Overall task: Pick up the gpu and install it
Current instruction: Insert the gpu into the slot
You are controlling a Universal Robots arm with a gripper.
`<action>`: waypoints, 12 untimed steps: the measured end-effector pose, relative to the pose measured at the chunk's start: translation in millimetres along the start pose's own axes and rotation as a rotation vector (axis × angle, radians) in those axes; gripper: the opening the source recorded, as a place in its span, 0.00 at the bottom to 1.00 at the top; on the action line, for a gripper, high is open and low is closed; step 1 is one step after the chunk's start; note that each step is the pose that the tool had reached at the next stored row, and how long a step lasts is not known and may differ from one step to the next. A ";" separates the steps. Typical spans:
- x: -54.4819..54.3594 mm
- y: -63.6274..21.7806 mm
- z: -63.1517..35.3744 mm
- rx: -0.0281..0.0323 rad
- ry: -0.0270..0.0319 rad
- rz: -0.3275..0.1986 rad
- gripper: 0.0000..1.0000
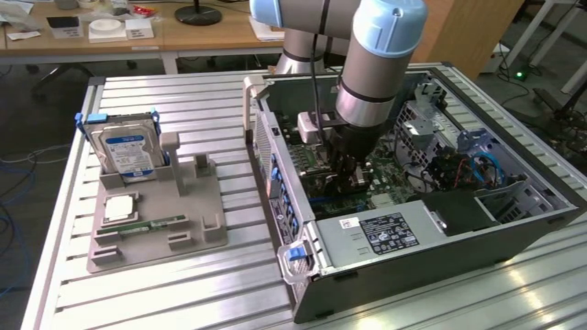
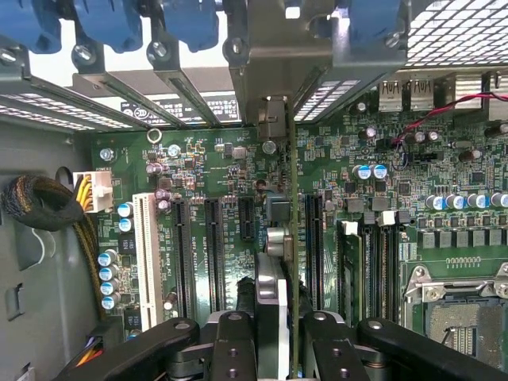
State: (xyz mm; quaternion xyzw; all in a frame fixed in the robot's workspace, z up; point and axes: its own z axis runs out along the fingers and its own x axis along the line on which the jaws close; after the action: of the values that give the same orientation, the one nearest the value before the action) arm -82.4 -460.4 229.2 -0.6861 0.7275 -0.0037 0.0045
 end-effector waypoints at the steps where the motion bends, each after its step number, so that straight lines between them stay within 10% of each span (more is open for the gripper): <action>1: -0.1 0.0 0.0 0.0001 0.0009 0.000 0.28; 12: -2.5 0.2 -0.1 0.0003 0.0051 0.000 0.28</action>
State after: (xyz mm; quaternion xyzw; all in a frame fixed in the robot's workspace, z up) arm -82.4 -457.9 229.3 -0.6860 0.7275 -0.0056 0.0027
